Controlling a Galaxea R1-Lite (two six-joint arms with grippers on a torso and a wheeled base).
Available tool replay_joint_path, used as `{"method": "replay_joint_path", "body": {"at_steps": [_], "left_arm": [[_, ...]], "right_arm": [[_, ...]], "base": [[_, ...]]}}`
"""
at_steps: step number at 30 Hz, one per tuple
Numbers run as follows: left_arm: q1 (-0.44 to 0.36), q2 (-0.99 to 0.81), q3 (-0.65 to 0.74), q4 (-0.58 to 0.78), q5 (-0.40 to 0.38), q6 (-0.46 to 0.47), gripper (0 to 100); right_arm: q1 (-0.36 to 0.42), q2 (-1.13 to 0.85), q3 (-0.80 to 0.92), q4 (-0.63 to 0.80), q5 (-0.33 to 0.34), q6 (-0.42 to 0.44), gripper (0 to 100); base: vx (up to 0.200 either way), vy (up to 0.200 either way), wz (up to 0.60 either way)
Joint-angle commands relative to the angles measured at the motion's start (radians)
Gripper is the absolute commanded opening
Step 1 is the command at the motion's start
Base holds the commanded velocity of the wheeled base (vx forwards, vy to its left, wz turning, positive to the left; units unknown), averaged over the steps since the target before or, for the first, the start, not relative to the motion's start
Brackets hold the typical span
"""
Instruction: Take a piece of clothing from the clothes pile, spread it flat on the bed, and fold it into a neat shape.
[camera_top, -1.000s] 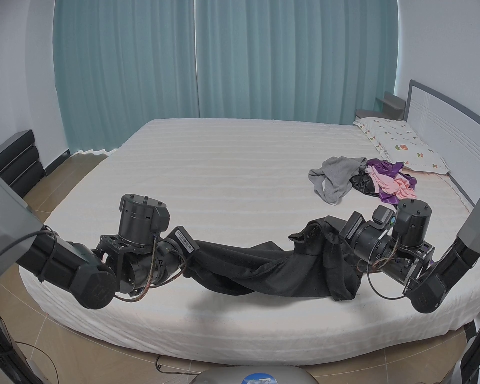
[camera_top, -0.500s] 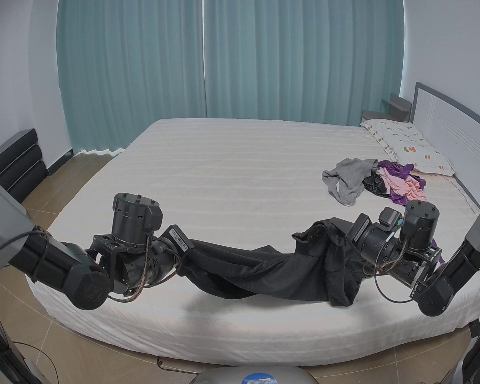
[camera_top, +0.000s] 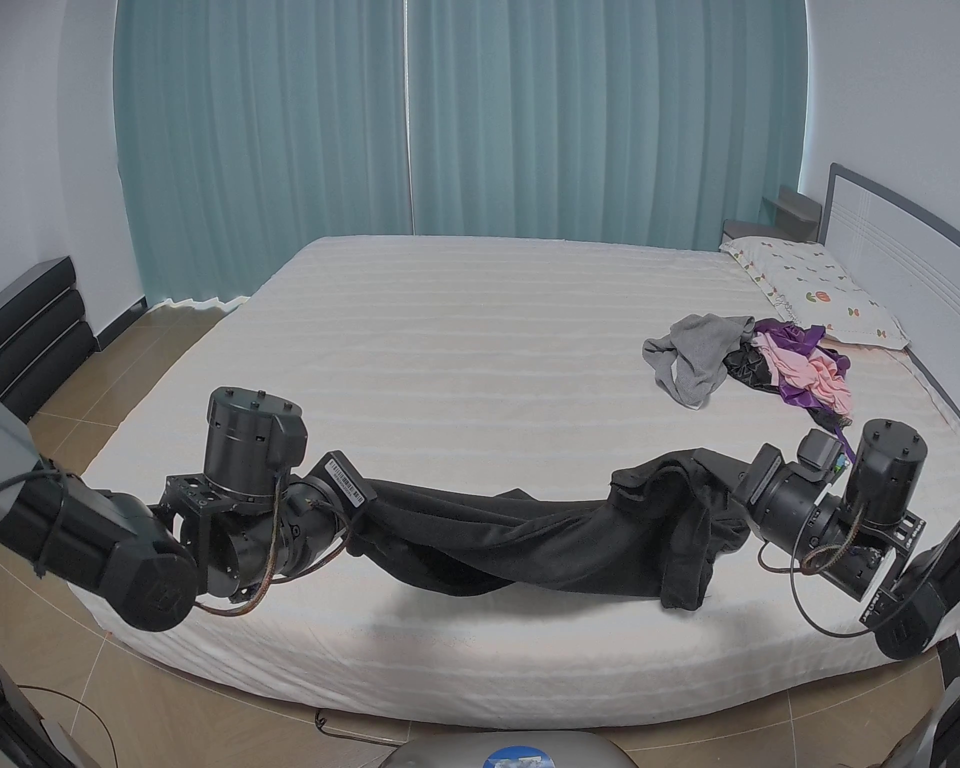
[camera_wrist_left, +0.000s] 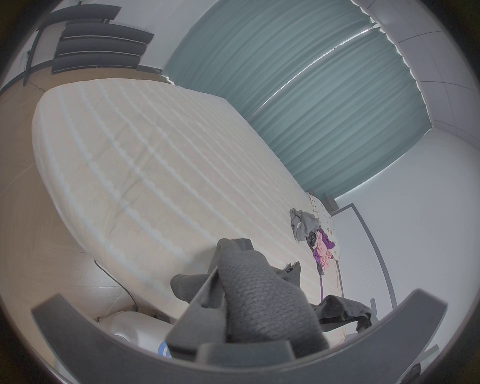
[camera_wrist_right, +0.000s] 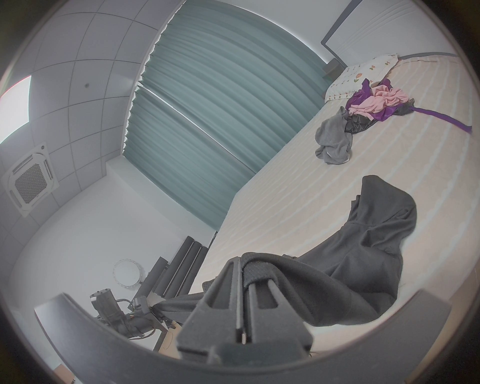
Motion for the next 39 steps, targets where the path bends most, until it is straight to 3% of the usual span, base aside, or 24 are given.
{"method": "replay_joint_path", "body": {"at_steps": [1, 9, 16, 20, 30, 39], "left_arm": [[-0.013, -0.103, 0.071, -0.004, 0.011, 0.000, 0], [-0.023, -0.258, 0.078, 0.006, 0.014, 0.016, 0], [-0.011, -0.269, -0.004, 0.046, 0.026, 0.042, 0], [0.013, -0.254, -0.126, 0.123, 0.026, 0.042, 0], [0.066, -0.079, -0.370, 0.249, 0.017, 0.040, 0], [0.118, 0.101, -0.532, 0.307, 0.003, 0.039, 0]], "right_arm": [[0.002, -0.128, 0.066, -0.003, 0.000, -0.003, 0], [-0.004, -0.368, 0.048, 0.068, 0.001, -0.027, 0], [-0.054, -0.512, -0.184, 0.324, 0.004, -0.039, 0], [-0.099, -0.461, -0.320, 0.410, 0.014, -0.039, 0], [-0.137, -0.171, -0.515, 0.392, 0.003, -0.073, 0], [-0.165, 0.028, -0.610, 0.297, 0.003, -0.075, 0]], "base": [[-0.200, 0.000, 0.00], [-0.125, 0.000, 0.00], [0.000, 0.000, 0.00], [0.000, 0.000, 0.00], [0.000, 0.000, 0.00], [0.200, 0.000, 0.00]]}}
